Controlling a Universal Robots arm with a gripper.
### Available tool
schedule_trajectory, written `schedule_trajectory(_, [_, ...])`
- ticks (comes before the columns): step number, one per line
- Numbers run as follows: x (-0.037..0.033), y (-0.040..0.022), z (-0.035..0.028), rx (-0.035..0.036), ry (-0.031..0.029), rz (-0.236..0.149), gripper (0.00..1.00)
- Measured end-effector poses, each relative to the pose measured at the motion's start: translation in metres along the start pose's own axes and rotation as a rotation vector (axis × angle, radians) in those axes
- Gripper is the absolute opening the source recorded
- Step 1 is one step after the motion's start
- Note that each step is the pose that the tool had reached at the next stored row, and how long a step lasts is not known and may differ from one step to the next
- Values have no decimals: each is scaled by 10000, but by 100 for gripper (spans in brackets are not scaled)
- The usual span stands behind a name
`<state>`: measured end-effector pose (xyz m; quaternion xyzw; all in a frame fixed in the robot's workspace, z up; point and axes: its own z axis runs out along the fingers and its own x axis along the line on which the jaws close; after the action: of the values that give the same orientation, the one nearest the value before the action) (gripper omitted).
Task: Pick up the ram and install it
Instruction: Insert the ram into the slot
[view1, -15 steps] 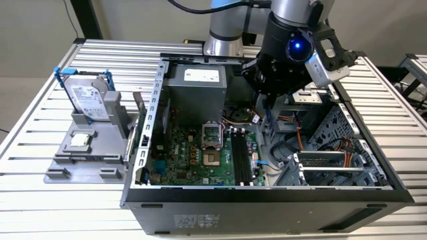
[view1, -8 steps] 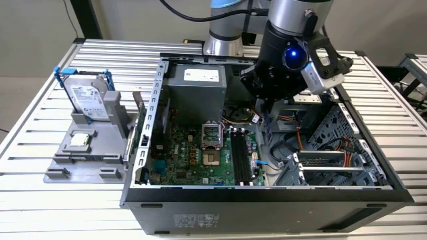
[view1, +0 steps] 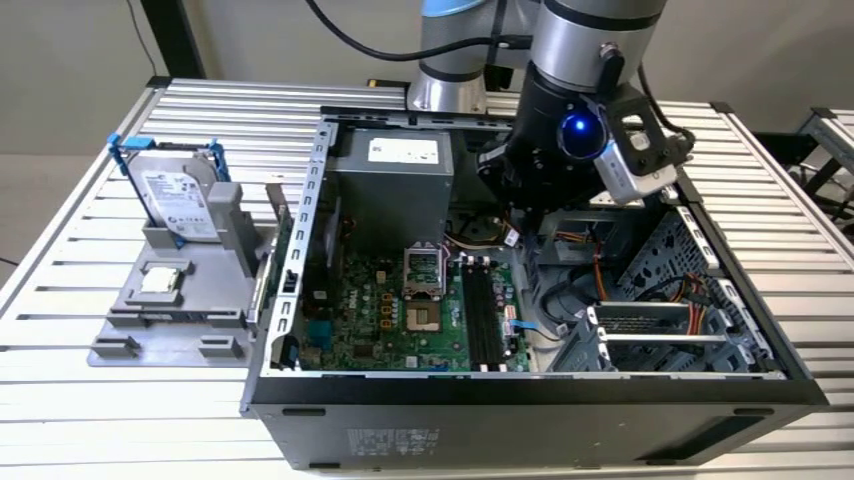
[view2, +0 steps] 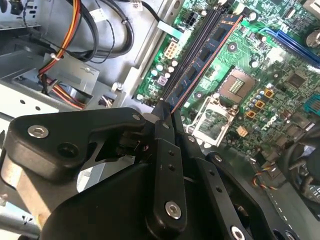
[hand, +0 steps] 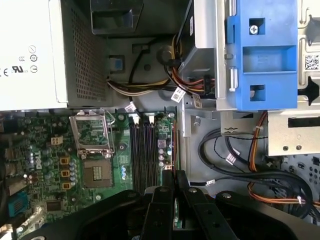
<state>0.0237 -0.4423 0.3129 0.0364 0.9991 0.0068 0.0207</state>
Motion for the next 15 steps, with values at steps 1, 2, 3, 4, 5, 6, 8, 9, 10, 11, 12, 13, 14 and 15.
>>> schedule_trajectory(1, [1, 0, 18, 0, 0, -8, 0])
schedule_trajectory(2, [2, -1, 36, 0, 0, -16, 0])
schedule_trajectory(3, [4, -1, 54, 0, 1, -29, 0])
schedule_trajectory(4, [4, -2, 72, -1, 1, -49, 0])
schedule_trajectory(5, [5, -2, 91, -3, 1, -71, 0])
schedule_trajectory(6, [9, -3, 109, -3, 1, -82, 0])
schedule_trajectory(8, [12, -4, 145, -4, 3, -107, 0])
schedule_trajectory(9, [12, -3, 153, -3, 11, -111, 0])
schedule_trajectory(10, [12, -4, 152, 3, 13, -112, 0])
schedule_trajectory(11, [12, -4, 152, 6, 13, -112, 0])
schedule_trajectory(12, [12, -4, 153, 9, 12, -112, 0])
schedule_trajectory(13, [12, -3, 160, 8, 12, -113, 0])
schedule_trajectory(14, [13, -4, 178, 7, 11, -113, 0])
schedule_trajectory(15, [13, -4, 195, 8, 11, -113, 0])
